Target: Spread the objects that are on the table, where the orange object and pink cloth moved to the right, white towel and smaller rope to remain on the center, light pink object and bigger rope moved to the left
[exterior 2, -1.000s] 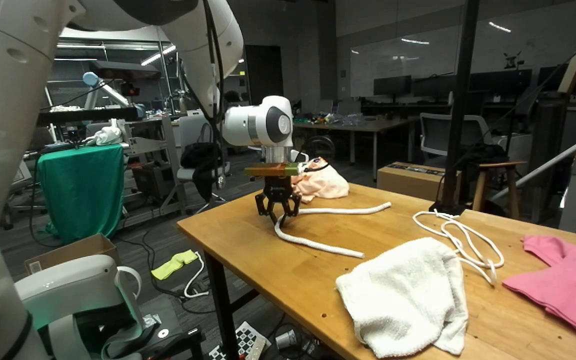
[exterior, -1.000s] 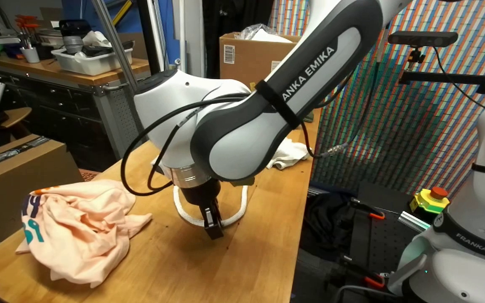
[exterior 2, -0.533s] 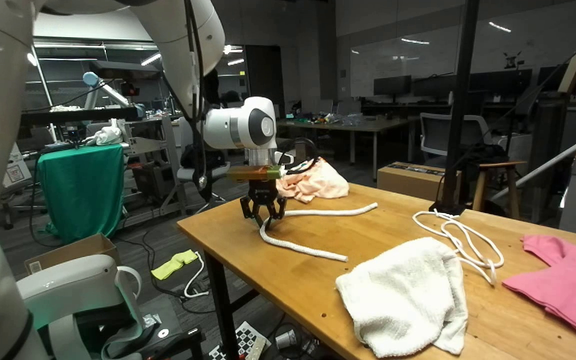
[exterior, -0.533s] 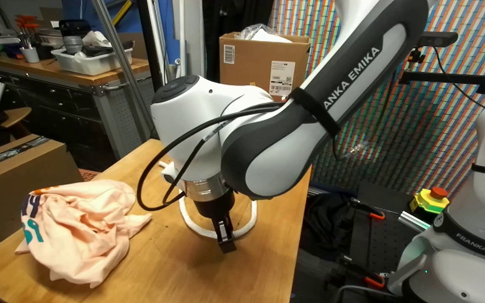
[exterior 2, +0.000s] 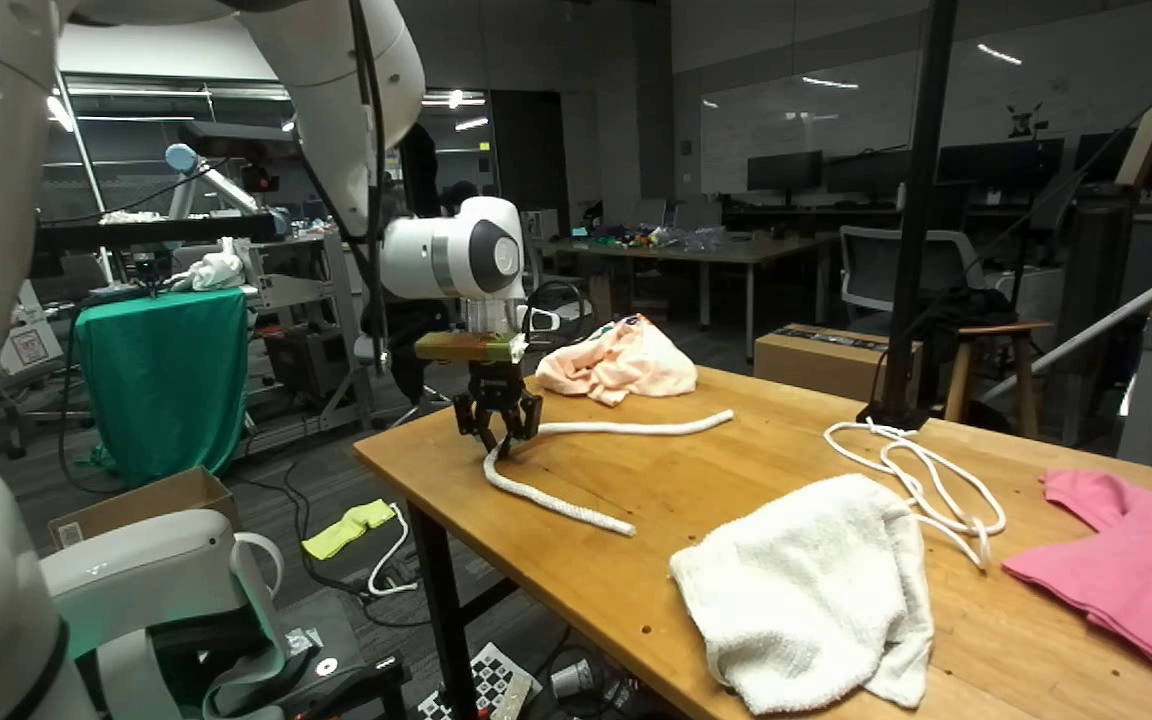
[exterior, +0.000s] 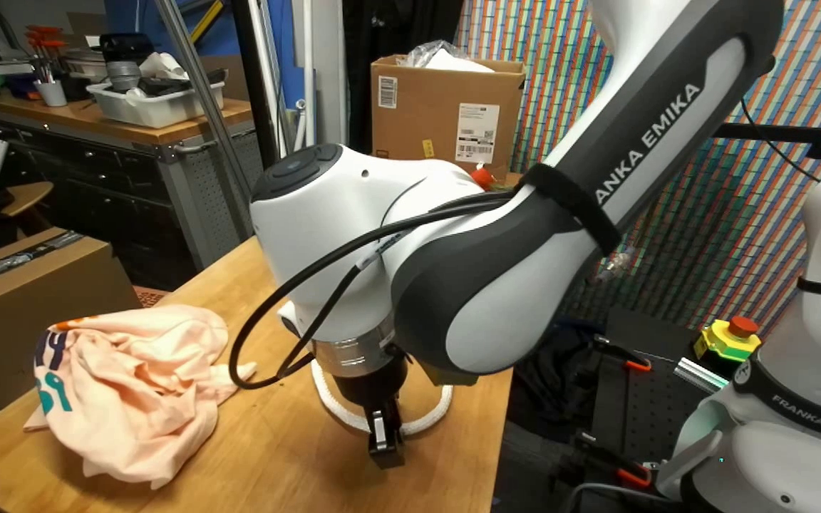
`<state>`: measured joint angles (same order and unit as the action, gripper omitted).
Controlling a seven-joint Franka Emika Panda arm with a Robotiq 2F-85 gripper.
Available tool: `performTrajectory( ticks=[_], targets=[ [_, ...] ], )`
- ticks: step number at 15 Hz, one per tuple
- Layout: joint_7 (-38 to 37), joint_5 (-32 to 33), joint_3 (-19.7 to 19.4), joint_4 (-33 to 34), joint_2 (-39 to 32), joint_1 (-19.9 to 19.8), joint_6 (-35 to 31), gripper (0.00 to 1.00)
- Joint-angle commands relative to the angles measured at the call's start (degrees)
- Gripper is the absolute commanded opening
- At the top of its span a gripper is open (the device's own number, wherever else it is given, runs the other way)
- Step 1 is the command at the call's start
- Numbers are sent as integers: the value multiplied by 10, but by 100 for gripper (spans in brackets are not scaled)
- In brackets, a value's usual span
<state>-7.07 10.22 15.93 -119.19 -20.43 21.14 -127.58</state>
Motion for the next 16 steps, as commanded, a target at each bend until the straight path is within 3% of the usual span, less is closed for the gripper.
performTrajectory(
  ticks=[1,8,16],
  targets=[
    [-27,-57,11,-3,-13,6,7,4],
    [-26,-185,12,13,-43,-7,35,1],
    [-48,-236,10,22,-27,-4,41,1]
  ],
)
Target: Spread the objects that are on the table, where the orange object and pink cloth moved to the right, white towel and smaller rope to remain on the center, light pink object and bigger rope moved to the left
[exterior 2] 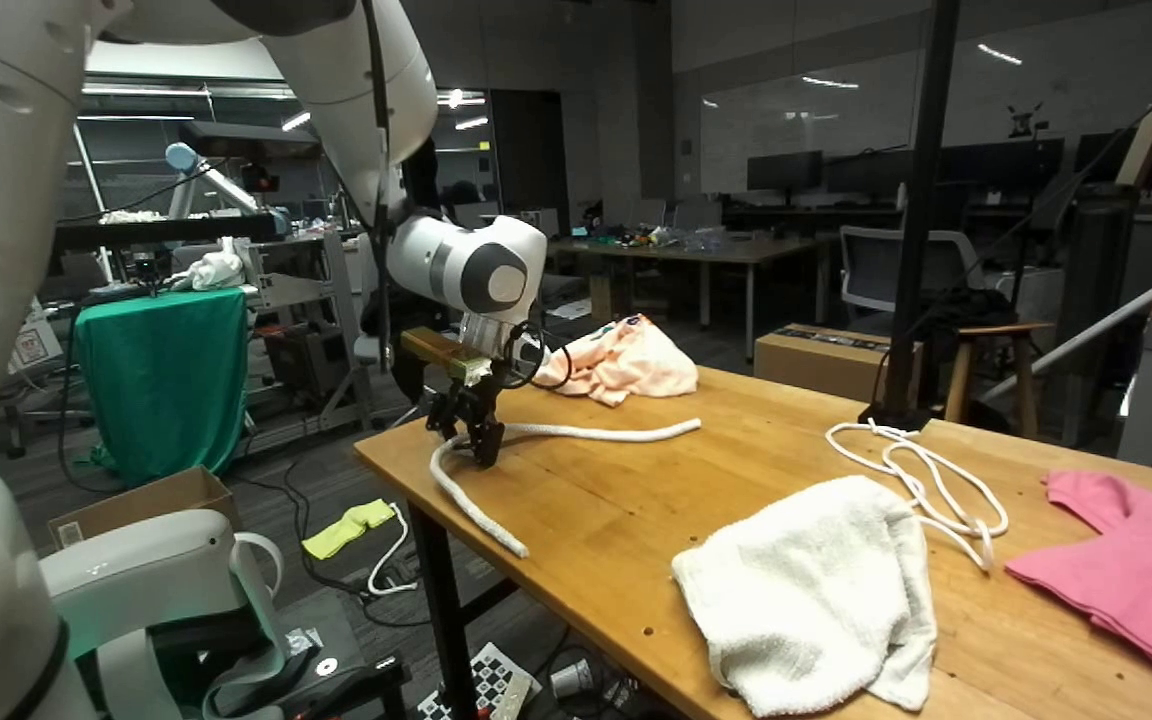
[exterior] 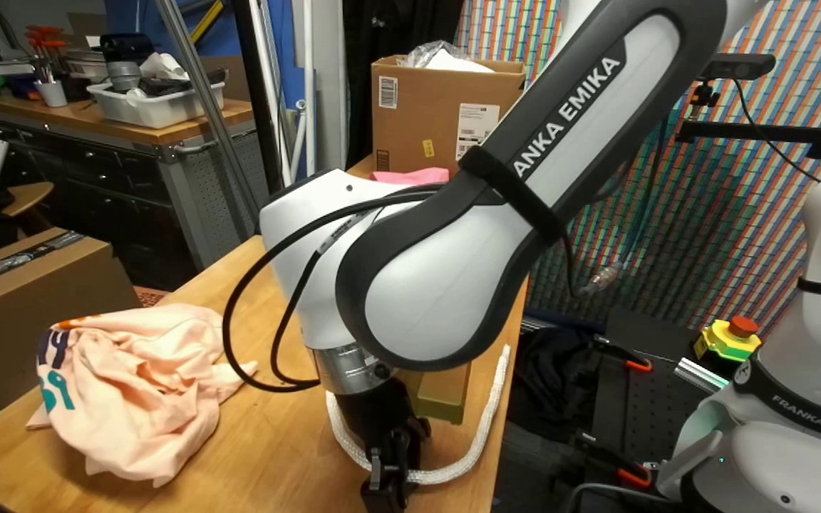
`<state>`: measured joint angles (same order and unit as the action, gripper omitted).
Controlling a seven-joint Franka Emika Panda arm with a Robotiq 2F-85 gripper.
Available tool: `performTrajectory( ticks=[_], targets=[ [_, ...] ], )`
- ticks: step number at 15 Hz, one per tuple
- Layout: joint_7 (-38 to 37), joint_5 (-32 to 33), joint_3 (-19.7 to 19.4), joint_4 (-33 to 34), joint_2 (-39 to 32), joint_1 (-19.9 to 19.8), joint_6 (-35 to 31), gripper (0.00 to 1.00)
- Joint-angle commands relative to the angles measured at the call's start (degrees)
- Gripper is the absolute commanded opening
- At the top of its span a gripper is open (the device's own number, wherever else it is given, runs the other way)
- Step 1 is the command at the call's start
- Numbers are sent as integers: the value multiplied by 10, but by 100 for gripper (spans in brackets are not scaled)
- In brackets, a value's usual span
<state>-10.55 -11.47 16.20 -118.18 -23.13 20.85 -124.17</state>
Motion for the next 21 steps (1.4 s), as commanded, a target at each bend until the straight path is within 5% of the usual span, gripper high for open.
performTrajectory(
  ticks=[1,7,8,10,19,21],
  targets=[
    [-16,-23,9,12,4,0,9,1],
    [-50,-12,11,22,19,15,10,1],
    [-55,-7,10,23,23,18,16,26],
    [-65,0,9,26,23,24,18,30],
    [-115,48,-3,45,32,36,52,98],
    [-133,74,-10,55,42,36,71,100]
  ],
)
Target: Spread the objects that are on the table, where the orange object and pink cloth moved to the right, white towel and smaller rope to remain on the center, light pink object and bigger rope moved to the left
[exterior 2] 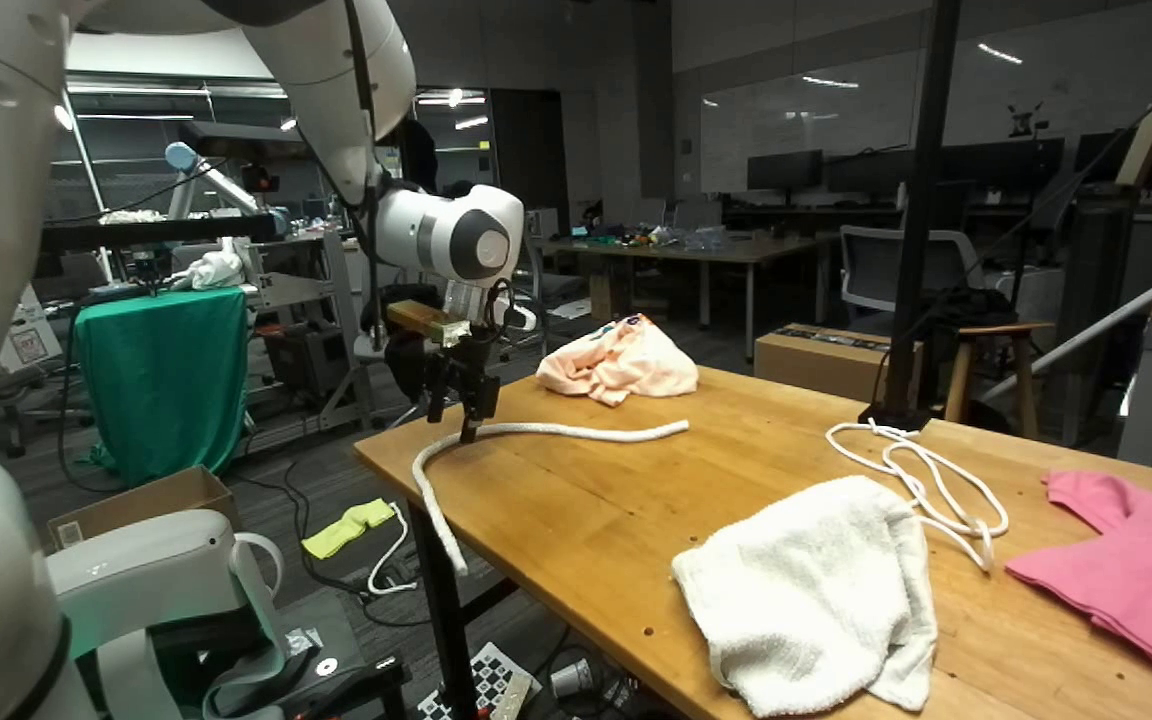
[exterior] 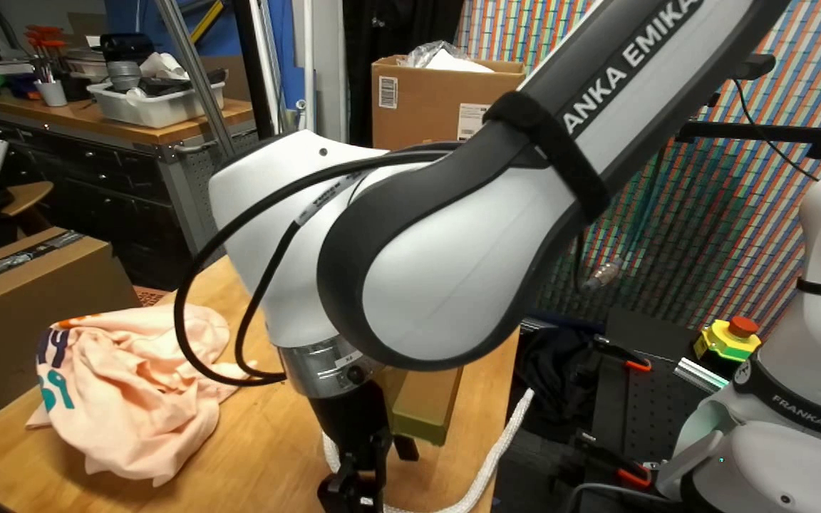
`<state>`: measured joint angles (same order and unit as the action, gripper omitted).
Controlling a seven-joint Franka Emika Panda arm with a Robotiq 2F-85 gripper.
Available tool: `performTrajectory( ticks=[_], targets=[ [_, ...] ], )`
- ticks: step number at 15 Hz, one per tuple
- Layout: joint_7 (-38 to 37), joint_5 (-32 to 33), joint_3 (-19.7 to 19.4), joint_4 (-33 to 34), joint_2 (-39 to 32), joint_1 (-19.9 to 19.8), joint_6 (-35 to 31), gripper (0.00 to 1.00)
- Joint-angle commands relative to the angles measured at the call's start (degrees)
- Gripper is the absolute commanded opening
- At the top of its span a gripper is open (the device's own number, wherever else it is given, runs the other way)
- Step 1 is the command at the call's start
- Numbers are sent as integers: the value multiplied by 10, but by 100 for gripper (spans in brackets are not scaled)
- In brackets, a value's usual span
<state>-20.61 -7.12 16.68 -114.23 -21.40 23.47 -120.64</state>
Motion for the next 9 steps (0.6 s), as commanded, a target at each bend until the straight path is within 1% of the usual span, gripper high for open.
performTrajectory(
  ticks=[1,7,9],
  targets=[
    [-42,43,-19,17,35,8,44,100],
    [-75,115,-46,43,77,-9,87,100],
    [-67,143,-59,54,82,-22,95,100]
  ],
)
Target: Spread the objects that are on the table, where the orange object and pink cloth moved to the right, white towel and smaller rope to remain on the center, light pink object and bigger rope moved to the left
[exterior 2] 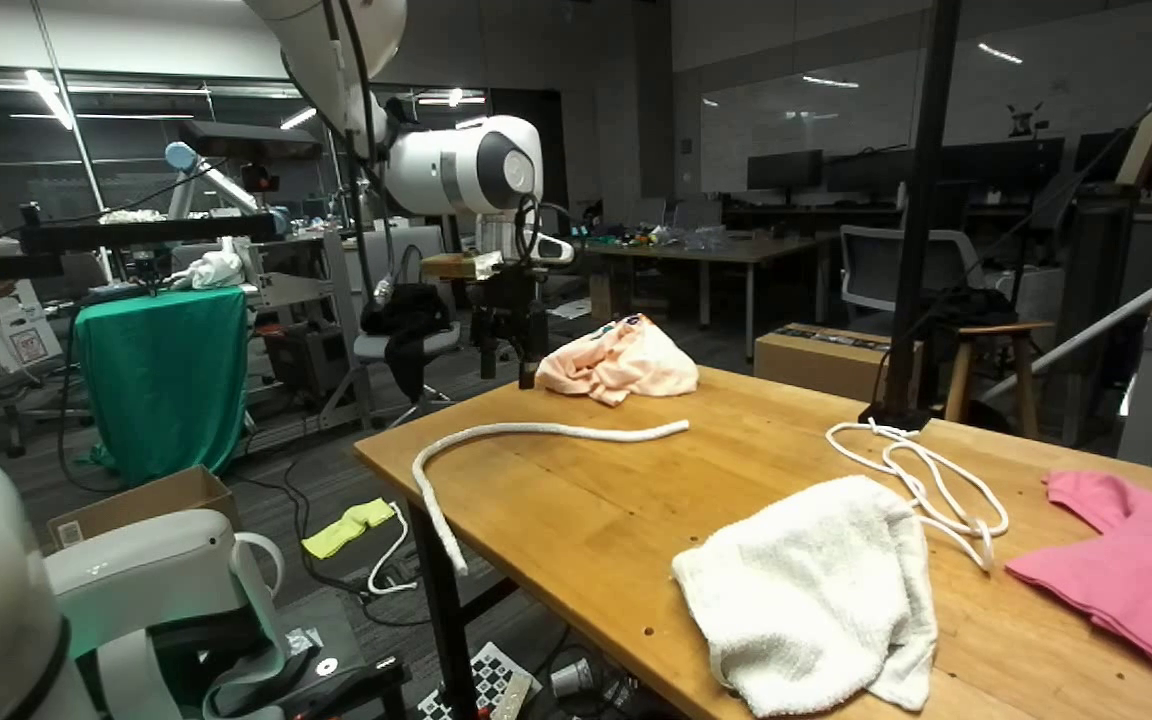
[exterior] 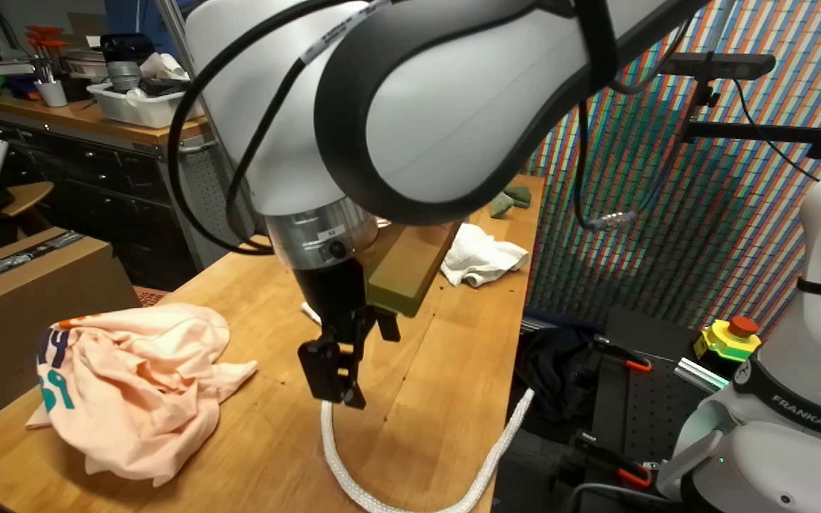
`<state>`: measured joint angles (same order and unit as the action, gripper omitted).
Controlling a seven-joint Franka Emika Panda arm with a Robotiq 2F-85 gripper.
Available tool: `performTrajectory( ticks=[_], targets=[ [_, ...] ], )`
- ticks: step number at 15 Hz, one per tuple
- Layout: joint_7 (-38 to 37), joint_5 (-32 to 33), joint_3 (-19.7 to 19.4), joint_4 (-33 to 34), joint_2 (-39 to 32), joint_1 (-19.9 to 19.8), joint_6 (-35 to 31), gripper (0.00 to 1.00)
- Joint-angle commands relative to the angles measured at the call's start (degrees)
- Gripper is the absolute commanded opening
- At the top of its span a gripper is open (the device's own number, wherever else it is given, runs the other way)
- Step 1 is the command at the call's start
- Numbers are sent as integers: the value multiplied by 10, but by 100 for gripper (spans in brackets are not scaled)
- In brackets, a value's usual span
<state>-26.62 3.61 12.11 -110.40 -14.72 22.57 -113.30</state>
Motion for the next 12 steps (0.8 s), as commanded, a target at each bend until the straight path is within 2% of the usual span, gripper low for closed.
performTrajectory(
  ticks=[1,8,12],
  targets=[
    [-5,47,-19,27,15,-20,28,100],
    [25,113,-70,136,-38,-77,40,100],
    [30,114,-102,223,-100,-108,38,100]
  ],
)
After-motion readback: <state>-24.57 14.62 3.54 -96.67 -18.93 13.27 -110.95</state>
